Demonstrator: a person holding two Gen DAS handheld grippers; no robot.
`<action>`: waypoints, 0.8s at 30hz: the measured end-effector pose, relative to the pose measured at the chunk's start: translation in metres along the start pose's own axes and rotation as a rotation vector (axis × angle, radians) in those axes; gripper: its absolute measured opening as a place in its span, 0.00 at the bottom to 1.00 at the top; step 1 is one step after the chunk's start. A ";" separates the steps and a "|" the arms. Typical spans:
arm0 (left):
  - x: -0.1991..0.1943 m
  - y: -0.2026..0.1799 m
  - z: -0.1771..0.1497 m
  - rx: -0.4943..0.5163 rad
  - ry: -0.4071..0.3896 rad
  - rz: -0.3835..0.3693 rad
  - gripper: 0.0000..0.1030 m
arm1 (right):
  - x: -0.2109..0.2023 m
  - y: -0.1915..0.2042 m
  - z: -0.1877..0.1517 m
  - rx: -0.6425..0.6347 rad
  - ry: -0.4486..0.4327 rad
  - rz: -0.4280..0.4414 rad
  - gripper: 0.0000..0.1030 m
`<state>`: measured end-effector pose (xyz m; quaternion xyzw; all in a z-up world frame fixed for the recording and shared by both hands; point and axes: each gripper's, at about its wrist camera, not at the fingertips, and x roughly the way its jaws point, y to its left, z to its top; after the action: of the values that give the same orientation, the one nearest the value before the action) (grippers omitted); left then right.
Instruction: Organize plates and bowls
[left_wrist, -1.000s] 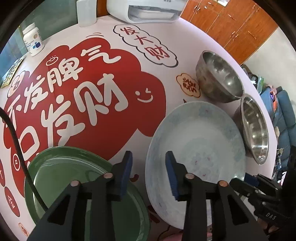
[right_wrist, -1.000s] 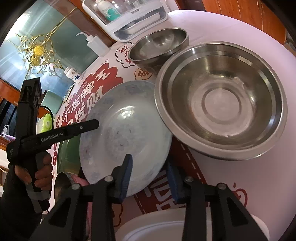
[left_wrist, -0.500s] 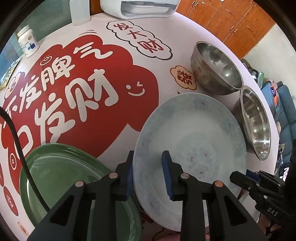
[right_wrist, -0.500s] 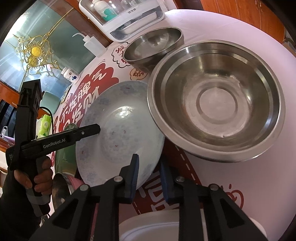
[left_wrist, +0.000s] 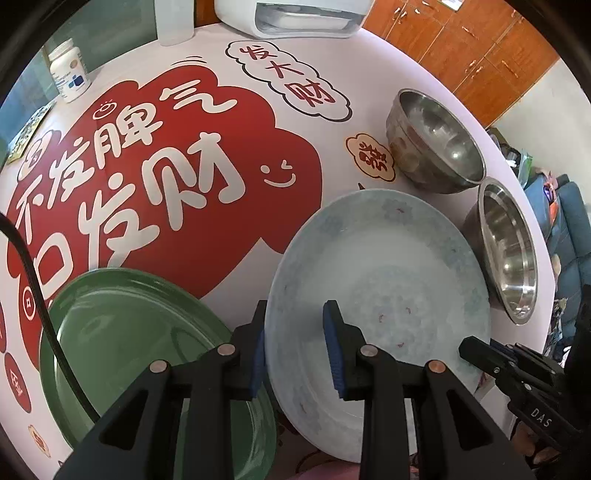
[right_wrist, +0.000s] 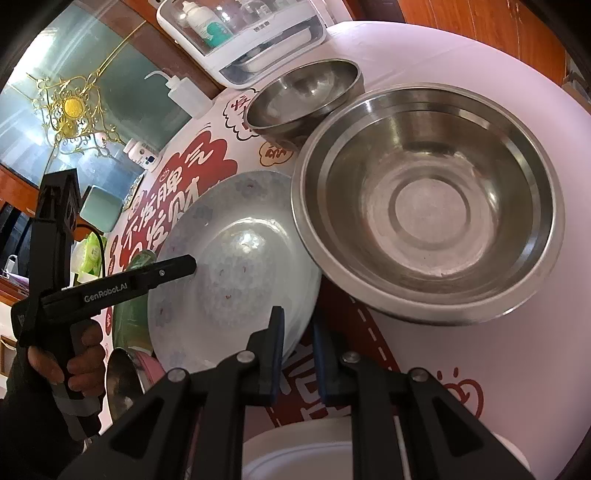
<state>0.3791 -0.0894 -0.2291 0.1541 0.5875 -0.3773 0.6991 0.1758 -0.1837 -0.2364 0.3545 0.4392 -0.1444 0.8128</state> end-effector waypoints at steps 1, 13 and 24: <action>-0.002 0.000 -0.001 -0.003 -0.004 -0.002 0.26 | -0.001 0.000 0.000 0.004 -0.005 0.004 0.14; -0.035 -0.003 -0.006 -0.021 -0.062 -0.008 0.26 | -0.011 0.002 0.000 0.010 -0.033 0.041 0.14; -0.061 -0.014 -0.010 -0.016 -0.103 0.004 0.26 | -0.020 0.001 -0.002 0.035 -0.042 0.079 0.14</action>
<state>0.3607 -0.0713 -0.1712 0.1301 0.5536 -0.3785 0.7303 0.1635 -0.1833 -0.2209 0.3827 0.4050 -0.1274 0.8206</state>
